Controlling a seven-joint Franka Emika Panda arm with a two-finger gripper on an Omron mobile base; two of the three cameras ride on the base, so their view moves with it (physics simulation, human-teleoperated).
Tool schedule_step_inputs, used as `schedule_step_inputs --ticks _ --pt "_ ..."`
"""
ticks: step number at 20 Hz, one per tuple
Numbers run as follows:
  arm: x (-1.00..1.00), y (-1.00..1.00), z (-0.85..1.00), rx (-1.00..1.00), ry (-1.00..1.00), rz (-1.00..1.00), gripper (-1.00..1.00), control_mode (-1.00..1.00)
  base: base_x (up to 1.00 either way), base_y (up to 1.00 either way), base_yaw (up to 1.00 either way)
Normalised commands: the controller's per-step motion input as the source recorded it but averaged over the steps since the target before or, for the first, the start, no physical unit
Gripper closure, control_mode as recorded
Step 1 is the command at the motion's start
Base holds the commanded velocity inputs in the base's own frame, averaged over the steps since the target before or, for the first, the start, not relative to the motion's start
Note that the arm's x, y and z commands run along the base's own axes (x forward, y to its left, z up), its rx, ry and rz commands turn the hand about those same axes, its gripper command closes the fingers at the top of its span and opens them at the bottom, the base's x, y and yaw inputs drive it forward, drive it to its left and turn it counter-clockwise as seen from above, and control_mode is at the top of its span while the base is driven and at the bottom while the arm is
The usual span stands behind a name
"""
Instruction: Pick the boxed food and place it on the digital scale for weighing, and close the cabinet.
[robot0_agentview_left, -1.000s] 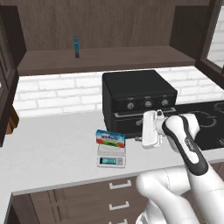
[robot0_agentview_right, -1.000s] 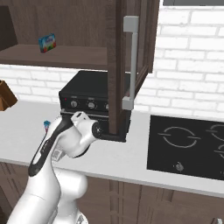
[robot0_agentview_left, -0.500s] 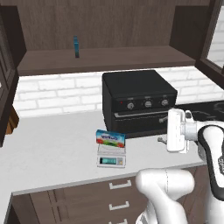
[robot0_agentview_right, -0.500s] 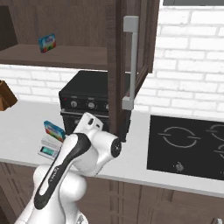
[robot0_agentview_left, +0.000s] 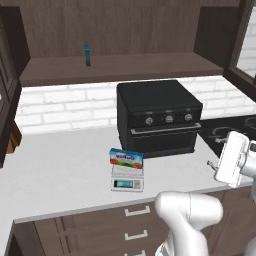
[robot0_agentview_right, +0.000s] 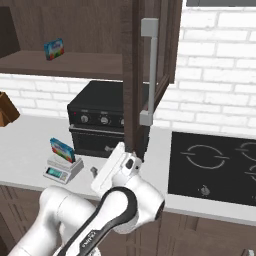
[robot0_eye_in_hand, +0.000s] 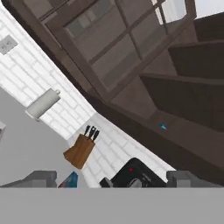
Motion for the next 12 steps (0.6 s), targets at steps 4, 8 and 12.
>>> schedule_step_inputs --ticks 4,8,12 --pt "0.0 -0.65 0.15 0.15 -0.16 0.0 -1.0 -1.0 0.0 0.0 0.0" --pt "0.02 -0.79 0.26 0.15 -0.04 0.0 -1.0 -1.0 0.0 0.0 0.0" --pt "0.05 -0.95 0.11 0.16 -0.02 0.0 -1.0 -1.0 0.0 0.0 0.0"
